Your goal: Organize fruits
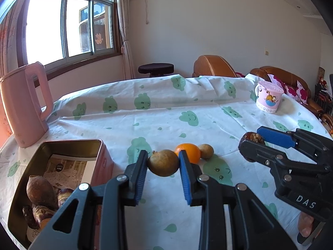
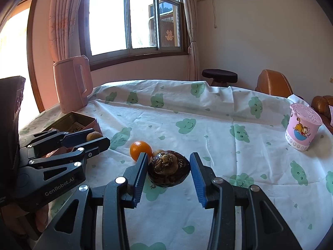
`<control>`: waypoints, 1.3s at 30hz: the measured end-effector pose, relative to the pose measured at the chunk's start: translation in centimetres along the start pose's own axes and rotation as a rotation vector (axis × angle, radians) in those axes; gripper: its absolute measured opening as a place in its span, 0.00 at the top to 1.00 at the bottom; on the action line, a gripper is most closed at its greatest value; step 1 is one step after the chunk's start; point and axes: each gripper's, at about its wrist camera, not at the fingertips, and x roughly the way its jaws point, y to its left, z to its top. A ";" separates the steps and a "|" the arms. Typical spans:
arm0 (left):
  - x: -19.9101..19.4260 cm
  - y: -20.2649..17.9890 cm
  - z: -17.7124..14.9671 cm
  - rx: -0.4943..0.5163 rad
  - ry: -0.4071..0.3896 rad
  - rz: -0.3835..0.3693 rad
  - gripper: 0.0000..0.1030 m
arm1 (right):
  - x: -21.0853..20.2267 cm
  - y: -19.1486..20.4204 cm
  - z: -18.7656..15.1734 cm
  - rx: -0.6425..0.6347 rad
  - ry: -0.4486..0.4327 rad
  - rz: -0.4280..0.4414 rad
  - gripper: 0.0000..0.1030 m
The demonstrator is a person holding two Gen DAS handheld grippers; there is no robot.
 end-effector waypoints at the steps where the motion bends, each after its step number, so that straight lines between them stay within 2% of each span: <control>1: -0.1 0.0 0.0 0.000 -0.004 0.000 0.69 | -0.1 0.0 0.0 0.000 -0.005 -0.001 0.58; 39: -2.8 -0.1 -0.4 -0.001 -0.144 0.032 0.69 | -2.6 0.2 -0.3 -0.010 -0.133 -0.026 0.58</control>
